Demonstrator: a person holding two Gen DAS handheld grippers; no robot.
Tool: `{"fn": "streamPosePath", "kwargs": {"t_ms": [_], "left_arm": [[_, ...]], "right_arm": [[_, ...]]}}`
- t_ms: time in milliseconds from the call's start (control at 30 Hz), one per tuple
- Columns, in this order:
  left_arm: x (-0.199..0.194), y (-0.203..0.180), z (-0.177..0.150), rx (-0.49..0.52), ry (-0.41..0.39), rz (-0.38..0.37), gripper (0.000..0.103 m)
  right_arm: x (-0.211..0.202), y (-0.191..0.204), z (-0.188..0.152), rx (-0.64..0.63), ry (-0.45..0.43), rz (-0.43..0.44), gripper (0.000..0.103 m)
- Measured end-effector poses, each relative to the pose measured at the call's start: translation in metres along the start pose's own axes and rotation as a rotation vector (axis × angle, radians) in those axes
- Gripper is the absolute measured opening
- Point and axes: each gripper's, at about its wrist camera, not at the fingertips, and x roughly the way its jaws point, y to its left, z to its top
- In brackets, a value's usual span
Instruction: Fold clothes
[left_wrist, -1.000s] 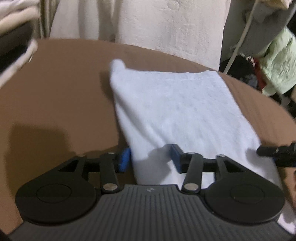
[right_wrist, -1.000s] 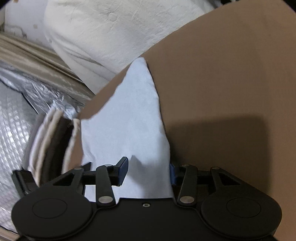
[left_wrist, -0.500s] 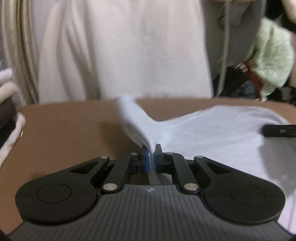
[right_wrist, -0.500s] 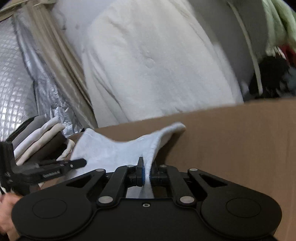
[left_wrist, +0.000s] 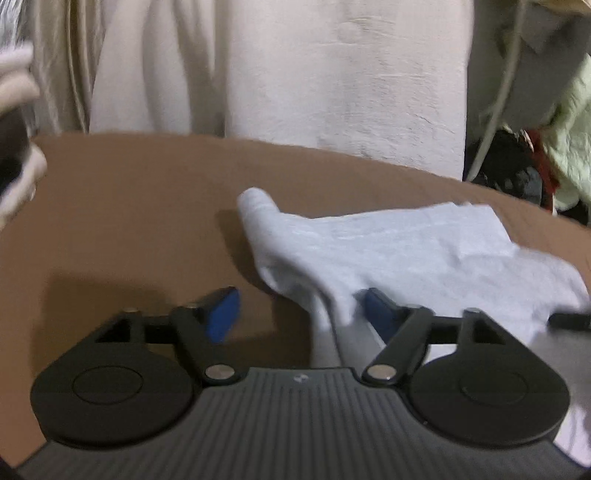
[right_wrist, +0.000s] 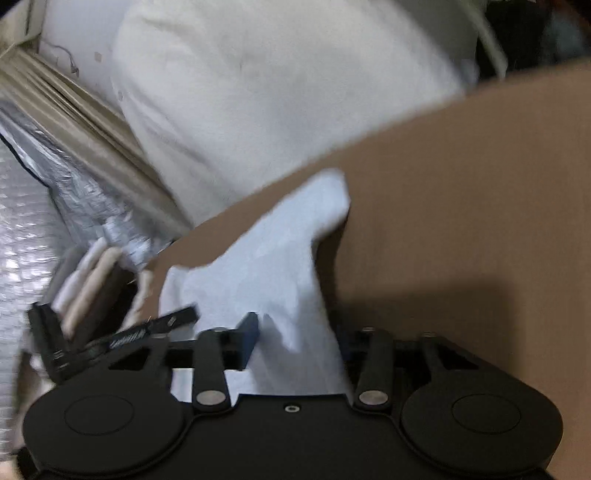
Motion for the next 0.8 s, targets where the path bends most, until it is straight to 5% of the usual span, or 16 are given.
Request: {"fn": "streamPosePath", "kwargs": {"t_ms": [67, 167, 300, 367, 433, 533, 600, 667, 767, 800], "left_arm": [[-0.006, 0.001, 0.006, -0.009, -0.017, -0.073, 0.006], [-0.022, -0.006, 0.015, 0.031, -0.083, -0.177, 0.006], [-0.080, -0.041, 0.024, 0.159, -0.344, -0.286, 0.006], [-0.083, -0.048, 0.026, 0.189, -0.391, -0.227, 0.008], [-0.073, -0.050, 0.028, 0.200, -0.394, -0.121, 0.014], [-0.019, -0.035, 0.030, 0.157, -0.223, 0.172, 0.021], [-0.001, -0.016, 0.026, 0.097, -0.123, 0.296, 0.021], [-0.007, 0.008, 0.020, -0.026, -0.072, 0.253, 0.024], [-0.039, 0.029, 0.000, -0.194, -0.060, 0.036, 0.048], [-0.045, 0.028, -0.005, -0.202, -0.038, -0.005, 0.048]], "right_arm": [[0.013, -0.005, 0.001, 0.028, 0.034, 0.050, 0.050], [0.011, 0.011, -0.002, -0.047, -0.021, 0.103, 0.014], [-0.031, 0.050, -0.004, -0.261, -0.291, 0.194, 0.011], [-0.057, 0.057, -0.007, -0.292, -0.451, 0.301, 0.010], [-0.063, 0.064, -0.005, -0.342, -0.511, 0.152, 0.010], [-0.043, 0.064, -0.001, -0.398, -0.438, -0.191, 0.012], [-0.027, 0.057, -0.001, -0.356, -0.383, -0.365, 0.033], [-0.021, 0.052, -0.001, -0.300, -0.342, -0.487, 0.048], [-0.024, 0.053, 0.011, -0.214, -0.230, -0.441, 0.059], [-0.031, 0.047, 0.012, -0.172, -0.206, -0.397, 0.061]]}}
